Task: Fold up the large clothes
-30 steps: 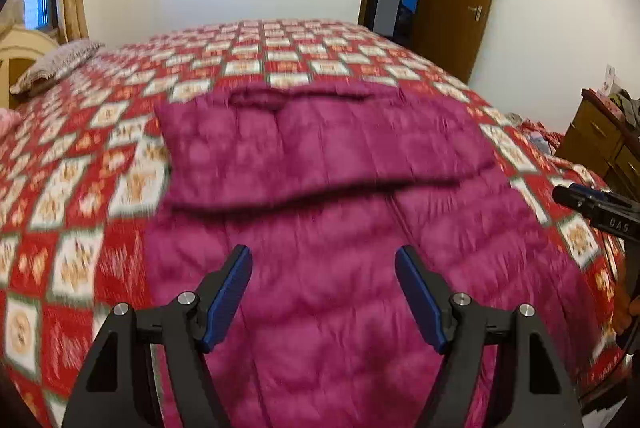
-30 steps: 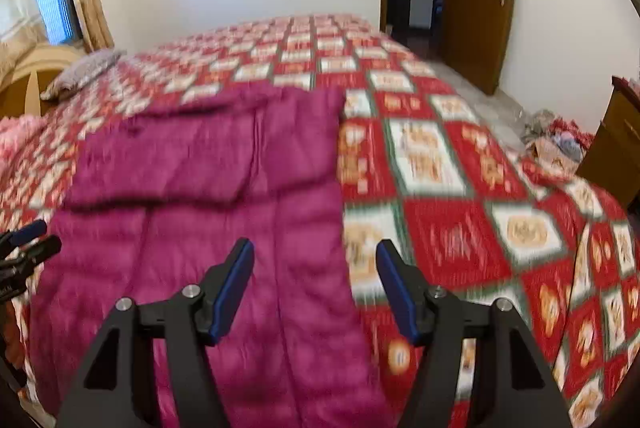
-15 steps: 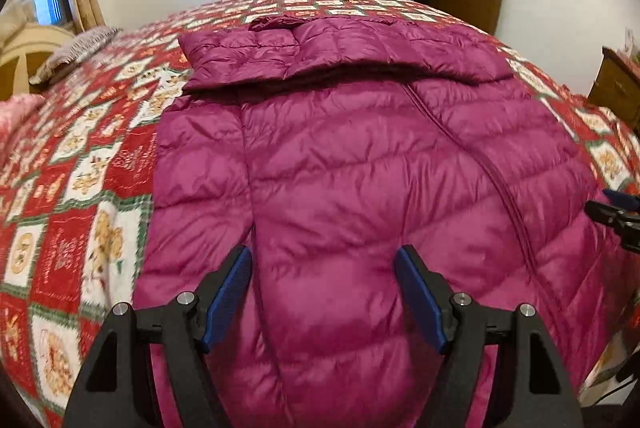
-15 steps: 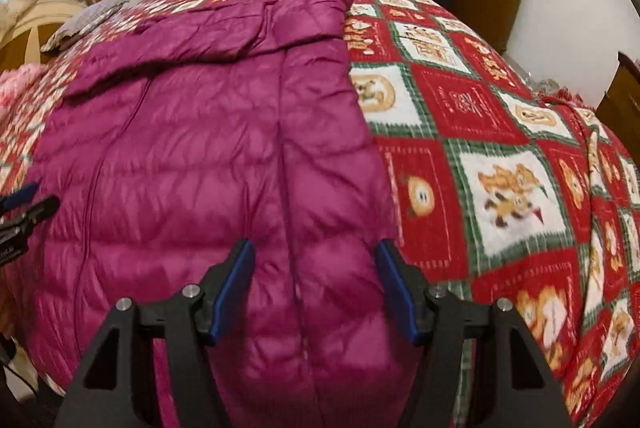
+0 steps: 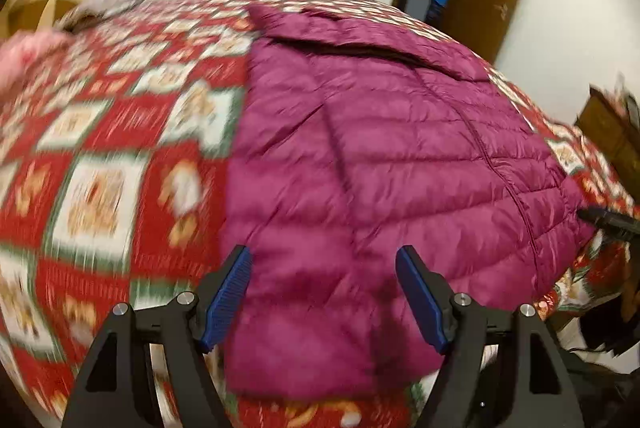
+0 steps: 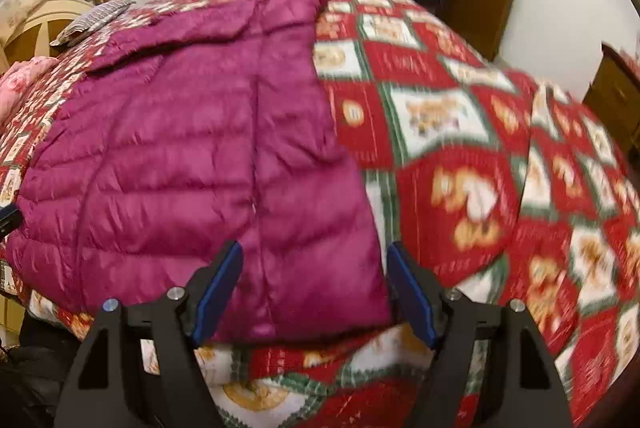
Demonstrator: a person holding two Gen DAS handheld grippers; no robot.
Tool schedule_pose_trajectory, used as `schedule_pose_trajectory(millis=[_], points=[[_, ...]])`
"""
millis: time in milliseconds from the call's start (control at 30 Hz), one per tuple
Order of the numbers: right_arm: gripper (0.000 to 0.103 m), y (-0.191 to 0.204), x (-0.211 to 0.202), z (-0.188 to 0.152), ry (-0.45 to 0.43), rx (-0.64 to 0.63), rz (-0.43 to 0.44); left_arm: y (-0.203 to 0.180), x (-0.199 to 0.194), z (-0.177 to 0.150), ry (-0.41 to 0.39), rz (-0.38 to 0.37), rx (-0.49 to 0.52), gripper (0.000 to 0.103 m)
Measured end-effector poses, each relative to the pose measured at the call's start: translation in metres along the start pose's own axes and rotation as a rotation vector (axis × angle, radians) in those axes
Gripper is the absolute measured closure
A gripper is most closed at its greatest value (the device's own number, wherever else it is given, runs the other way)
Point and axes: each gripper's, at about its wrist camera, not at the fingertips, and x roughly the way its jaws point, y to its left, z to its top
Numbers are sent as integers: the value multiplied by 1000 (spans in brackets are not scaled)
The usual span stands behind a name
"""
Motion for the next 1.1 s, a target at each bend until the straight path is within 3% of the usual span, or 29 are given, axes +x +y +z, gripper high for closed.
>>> schedule_pose_trajectory(millis=[133, 300, 500, 533, 567, 633, 967, 1100], points=[[26, 1, 5, -9, 11, 11, 0, 10, 1, -5, 22, 29, -49, 28], [26, 2, 3, -11, 0, -4, -5, 15, 0, -7, 35, 12, -63, 28], [26, 6, 8, -9, -6, -21, 9, -1, 4, -17, 57, 73, 42, 27], [33, 8, 10, -8, -2, -36, 6, -3, 4, -18, 58, 85, 57, 26], [48, 12, 10, -9, 3, -53, 10, -4, 4, -19, 59, 91, 61, 26], [59, 18, 12, -11, 29, -88, 30, -2, 3, -20, 70, 92, 50, 26], [81, 18, 4, -16, 9, -74, 77, -7, 3, -18, 120, 144, 11, 26], [82, 17, -4, -14, -12, -49, 107, -9, 1, -20, 121, 133, 0, 26]])
